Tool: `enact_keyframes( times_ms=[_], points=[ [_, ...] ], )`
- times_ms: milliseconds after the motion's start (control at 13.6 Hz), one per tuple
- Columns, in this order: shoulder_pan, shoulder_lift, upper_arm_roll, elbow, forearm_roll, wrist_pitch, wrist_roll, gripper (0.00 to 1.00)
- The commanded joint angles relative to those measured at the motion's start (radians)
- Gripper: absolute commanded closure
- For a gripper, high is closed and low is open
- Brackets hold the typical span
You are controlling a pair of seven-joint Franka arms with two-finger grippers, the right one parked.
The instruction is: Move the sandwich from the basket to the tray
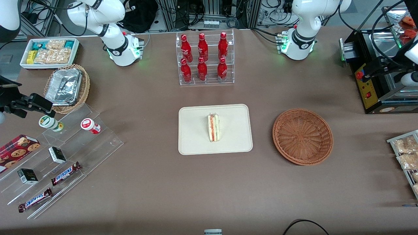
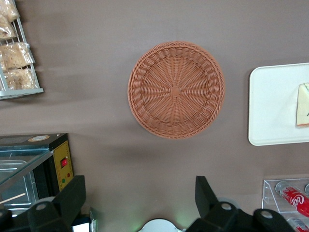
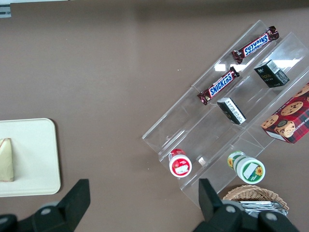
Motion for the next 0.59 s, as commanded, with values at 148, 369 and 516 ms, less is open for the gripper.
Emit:
enact_keyframes(
  times_ms=[148, 369, 516],
  points=[
    [-0.002, 0.087, -0.014, 0.122, 0.02, -0.002, -0.018, 0.0],
    [-0.002, 0.095, -0.025, 0.12, 0.023, -0.005, -0.035, 0.0],
    [-0.002, 0.098, -0.025, 0.117, 0.023, -0.005, -0.035, 0.0]
  ],
)
